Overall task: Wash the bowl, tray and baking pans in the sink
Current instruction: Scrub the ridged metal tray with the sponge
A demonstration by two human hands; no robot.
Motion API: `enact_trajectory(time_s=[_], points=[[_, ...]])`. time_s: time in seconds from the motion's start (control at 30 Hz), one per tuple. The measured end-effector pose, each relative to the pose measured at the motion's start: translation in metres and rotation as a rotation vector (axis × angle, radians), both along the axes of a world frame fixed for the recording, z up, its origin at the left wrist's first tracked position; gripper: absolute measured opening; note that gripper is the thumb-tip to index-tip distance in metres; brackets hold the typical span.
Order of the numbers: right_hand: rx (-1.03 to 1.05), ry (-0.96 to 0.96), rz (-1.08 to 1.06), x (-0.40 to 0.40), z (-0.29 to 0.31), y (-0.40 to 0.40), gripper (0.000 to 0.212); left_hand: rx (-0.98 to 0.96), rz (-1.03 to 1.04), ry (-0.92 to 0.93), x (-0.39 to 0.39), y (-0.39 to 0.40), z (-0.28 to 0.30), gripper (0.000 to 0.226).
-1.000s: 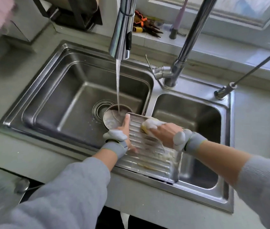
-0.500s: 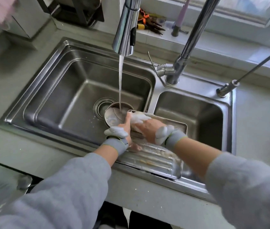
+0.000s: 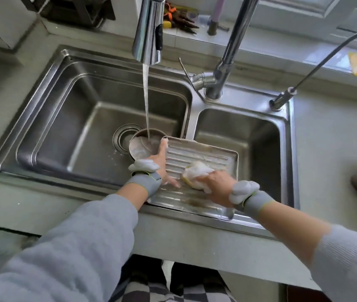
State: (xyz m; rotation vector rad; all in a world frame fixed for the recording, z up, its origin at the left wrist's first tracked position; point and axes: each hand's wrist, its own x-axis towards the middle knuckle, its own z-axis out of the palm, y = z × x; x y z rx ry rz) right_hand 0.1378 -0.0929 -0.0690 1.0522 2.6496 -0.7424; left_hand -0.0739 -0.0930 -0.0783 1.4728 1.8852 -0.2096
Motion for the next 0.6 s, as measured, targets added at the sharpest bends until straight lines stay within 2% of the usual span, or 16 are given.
enact_trajectory(time_s=[0.1, 0.17, 0.23, 0.27, 0.37, 0.4, 0.43, 0.5, 0.57, 0.6], points=[[-0.156, -0.063, 0.020, 0.018, 0.007, -0.027, 0.040, -0.034, -0.046, -0.083, -0.006, -0.011, 0.007, 0.153], [-0.085, -0.095, -0.038, 0.009, 0.016, -0.011, 0.040, -0.037, -0.063, -0.093, -0.010, -0.014, 0.011, 0.155], [-0.002, -0.039, -0.244, -0.005, 0.013, -0.006, 0.051, -0.053, -0.083, -0.045, -0.011, -0.013, 0.013, 0.158], [0.010, -0.001, -0.264, -0.012, 0.010, -0.014, 0.053, -0.069, -0.089, -0.018, -0.009, -0.012, 0.014, 0.158], [-0.095, 0.085, -0.019, -0.005, 0.021, -0.057, 0.056, -0.095, -0.144, 0.016, -0.008, -0.008, 0.013, 0.163], [-0.137, 0.050, 0.015, 0.005, 0.031, -0.058, 0.052, -0.088, -0.155, 0.019, -0.008, -0.008, 0.010, 0.164], [-0.161, -0.064, -0.015, 0.017, 0.042, -0.053, 0.046, -0.083, -0.168, 0.025, -0.009, -0.008, 0.007, 0.162], [-0.116, -0.153, -0.105, 0.032, 0.046, -0.030, 0.039, -0.097, -0.184, 0.035, -0.011, -0.007, 0.008, 0.158], [-0.054, 0.001, -0.156, 0.021, 0.045, -0.030, 0.041, -0.105, -0.213, 0.072, -0.009, -0.009, 0.019, 0.158], [-0.053, 0.087, -0.112, 0.010, 0.042, -0.037, 0.042, -0.100, -0.225, 0.089, -0.009, -0.008, 0.020, 0.159]])
